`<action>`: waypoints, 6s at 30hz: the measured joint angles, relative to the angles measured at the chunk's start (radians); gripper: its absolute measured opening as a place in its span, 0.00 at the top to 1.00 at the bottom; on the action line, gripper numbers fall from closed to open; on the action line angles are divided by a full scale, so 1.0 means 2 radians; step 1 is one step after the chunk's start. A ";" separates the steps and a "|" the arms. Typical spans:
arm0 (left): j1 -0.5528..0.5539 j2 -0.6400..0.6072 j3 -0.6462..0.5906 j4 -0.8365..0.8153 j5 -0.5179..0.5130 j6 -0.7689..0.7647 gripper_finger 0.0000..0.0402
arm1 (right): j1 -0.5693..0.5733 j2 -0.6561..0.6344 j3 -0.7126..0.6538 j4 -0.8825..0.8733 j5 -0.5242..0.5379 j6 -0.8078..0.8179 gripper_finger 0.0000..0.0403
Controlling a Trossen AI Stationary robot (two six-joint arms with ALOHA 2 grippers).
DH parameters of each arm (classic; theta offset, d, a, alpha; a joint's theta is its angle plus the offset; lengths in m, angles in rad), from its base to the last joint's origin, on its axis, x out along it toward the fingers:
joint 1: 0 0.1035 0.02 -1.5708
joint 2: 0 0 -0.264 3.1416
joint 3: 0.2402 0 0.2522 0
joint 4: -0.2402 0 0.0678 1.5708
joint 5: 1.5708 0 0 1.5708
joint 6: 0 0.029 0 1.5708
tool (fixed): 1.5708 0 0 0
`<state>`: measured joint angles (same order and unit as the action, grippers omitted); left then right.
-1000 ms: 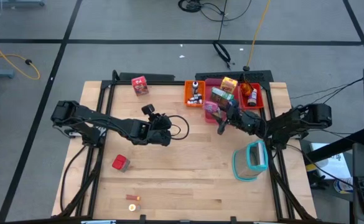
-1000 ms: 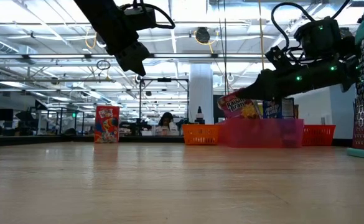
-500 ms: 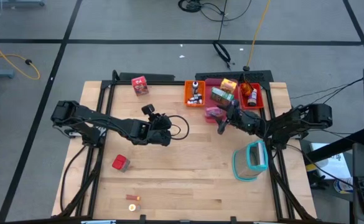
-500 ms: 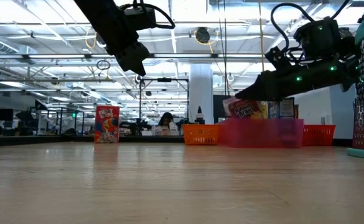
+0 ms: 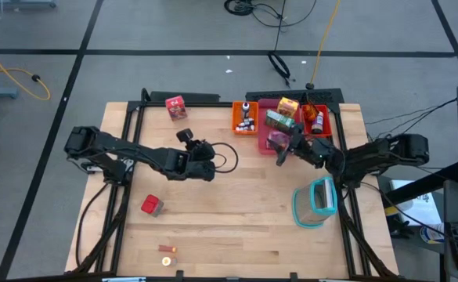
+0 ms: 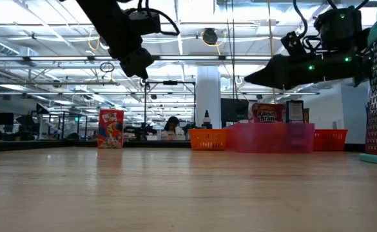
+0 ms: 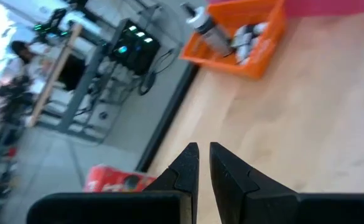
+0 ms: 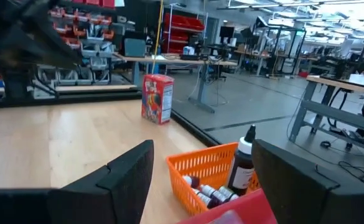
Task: Pick & Place Kitchen Items
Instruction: Put the red cereal box into the pink bin
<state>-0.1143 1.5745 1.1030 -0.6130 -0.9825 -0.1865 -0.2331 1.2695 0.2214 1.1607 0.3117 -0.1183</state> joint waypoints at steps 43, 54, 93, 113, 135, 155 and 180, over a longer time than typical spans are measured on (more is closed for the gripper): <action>0.461 -0.049 0.000 0.010 0.337 0.211 0.26 | 0.049 -0.018 0.000 -0.010 -0.001 -0.001 0.37; 0.514 -0.024 0.000 0.016 0.406 0.259 0.27 | 0.049 -0.018 0.000 -0.010 -0.001 0.000 0.37; 0.461 -0.016 0.000 -0.064 0.471 0.238 0.81 | 0.049 -0.018 0.000 -0.010 -0.001 0.021 0.37; 0.180 -0.076 0.001 0.036 0.418 0.204 0.78 | 0.049 -0.018 0.036 -0.044 -0.060 0.028 0.37; 0.084 -0.029 0.001 0.212 0.399 0.205 0.78 | 0.049 -0.018 0.074 -0.108 -0.119 0.057 0.37; 0.071 0.070 0.105 0.143 0.393 0.216 0.78 | 0.053 0.051 0.125 -0.151 -0.168 0.053 0.37; 0.068 0.071 0.108 0.141 0.378 0.220 0.78 | 0.058 0.049 0.129 -0.148 -0.221 0.068 0.37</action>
<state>0.0212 1.7165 1.3182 -0.3313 -0.2260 0.2531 -0.1164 1.3678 0.4801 0.8643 -0.1299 0.0177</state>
